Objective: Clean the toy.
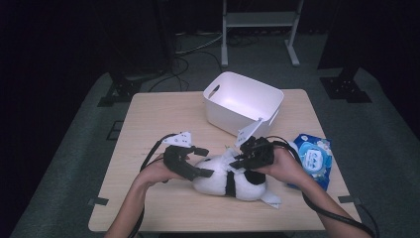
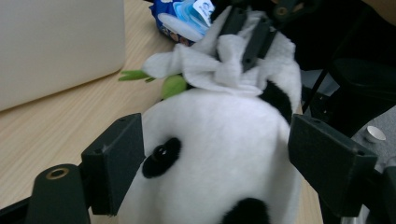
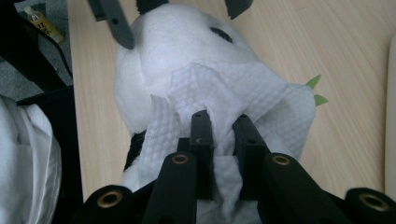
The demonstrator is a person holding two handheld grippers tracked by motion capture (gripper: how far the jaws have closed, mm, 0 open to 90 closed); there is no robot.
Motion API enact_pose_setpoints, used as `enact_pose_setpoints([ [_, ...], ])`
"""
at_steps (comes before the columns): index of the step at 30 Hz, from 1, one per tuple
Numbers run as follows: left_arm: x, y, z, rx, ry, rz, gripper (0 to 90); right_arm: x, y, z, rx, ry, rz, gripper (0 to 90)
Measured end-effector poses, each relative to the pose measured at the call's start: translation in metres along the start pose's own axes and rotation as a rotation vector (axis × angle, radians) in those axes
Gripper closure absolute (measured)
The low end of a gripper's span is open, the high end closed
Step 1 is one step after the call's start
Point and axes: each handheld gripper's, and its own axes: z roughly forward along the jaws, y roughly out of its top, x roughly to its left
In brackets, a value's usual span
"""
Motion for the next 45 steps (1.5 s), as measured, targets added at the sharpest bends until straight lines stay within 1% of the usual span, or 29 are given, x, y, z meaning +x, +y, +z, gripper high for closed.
enact_pose_setpoints([
  [3, 0.000, -0.005, 0.003, 0.011, -0.031, -0.013, 17.0, 0.006, -0.003, -0.001, 0.002, 0.007, -0.010, 79.7],
  [4, -0.001, -0.007, 0.005, 0.020, -0.048, -0.019, 17.1, 0.009, -0.002, -0.002, 0.006, 0.008, -0.018, 79.7],
  [5, -0.002, -0.009, 0.006, 0.020, -0.058, -0.014, 17.6, 0.011, -0.001, -0.003, 0.010, 0.012, -0.026, 79.7],
  [6, -0.004, -0.011, 0.006, 0.012, -0.060, -0.005, 17.7, 0.013, 0.001, -0.004, 0.012, 0.013, -0.037, 79.7],
  [8, -0.007, -0.013, 0.005, 0.004, -0.070, 0.012, 20.5, 0.018, 0.006, -0.005, 0.023, -0.001, -0.067, 79.7],
  [10, -0.009, -0.015, 0.003, 0.013, -0.070, 0.028, 20.6, 0.020, 0.014, -0.008, 0.021, -0.003, -0.081, 79.7],
  [12, -0.011, -0.015, 0.002, 0.025, -0.068, 0.039, 20.6, 0.018, 0.019, -0.009, 0.029, -0.021, -0.101, 79.7],
  [14, -0.014, -0.015, 0.001, 0.035, -0.068, 0.054, 20.6, 0.015, 0.022, -0.010, 0.045, -0.037, -0.098, 79.7],
  [17, -0.015, -0.015, 0.001, 0.041, -0.069, 0.059, 20.6, 0.007, 0.018, -0.013, 0.050, -0.049, -0.064, 79.7],
  [20, -0.016, -0.013, 0.001, 0.043, -0.069, 0.059, 20.2, 0.004, 0.009, -0.011, 0.065, -0.031, -0.044, 79.8],
  [22, -0.016, -0.011, 0.001, 0.039, -0.076, 0.050, 19.3, 0.006, 0.002, -0.010, 0.051, -0.014, -0.025, 79.8],
  [25, -0.019, -0.009, 0.002, 0.043, -0.078, 0.051, 17.3, 0.009, -0.004, -0.010, 0.039, 0.011, -0.012, 79.8],
  [27, -0.020, -0.008, 0.003, 0.042, -0.069, 0.052, 15.1, 0.013, -0.006, -0.010, 0.037, 0.026, -0.022, 79.8],
  [29, -0.019, -0.008, 0.004, 0.057, -0.048, 0.039, 9.5, 0.017, -0.008, -0.010, 0.043, 0.037, -0.029, 79.7],
  [32, -0.019, -0.010, 0.009, 0.082, -0.067, 0.038, 7.3, 0.022, -0.008, -0.009, 0.050, 0.057, -0.039, 79.7],
  [33, -0.020, -0.012, 0.012, 0.097, -0.083, 0.033, 7.3, 0.024, -0.008, -0.009, 0.052, 0.063, -0.044, 79.7],
  [35, -0.021, -0.014, 0.015, 0.127, -0.096, 0.035, 5.5, 0.027, -0.004, -0.009, 0.059, 0.084, -0.061, 79.7],
  [38, -0.022, -0.016, 0.017, 0.138, -0.103, 0.049, 5.5, 0.033, 0.003, -0.009, 0.055, 0.074, -0.084, 79.7],
  [40, -0.023, -0.016, 0.018, 0.141, -0.100, 0.058, 5.5, 0.037, 0.008, -0.007, 0.054, 0.063, -0.114, 79.7],
  [41, -0.023, -0.017, 0.018, 0.144, -0.100, 0.063, 5.5, 0.038, 0.010, -0.006, 0.055, 0.061, -0.120, 79.7],
  [45, -0.025, -0.018, 0.022, 0.151, -0.090, 0.067, 5.5, 0.037, 0.011, -0.003, 0.060, 0.083, -0.121, 79.7],
])
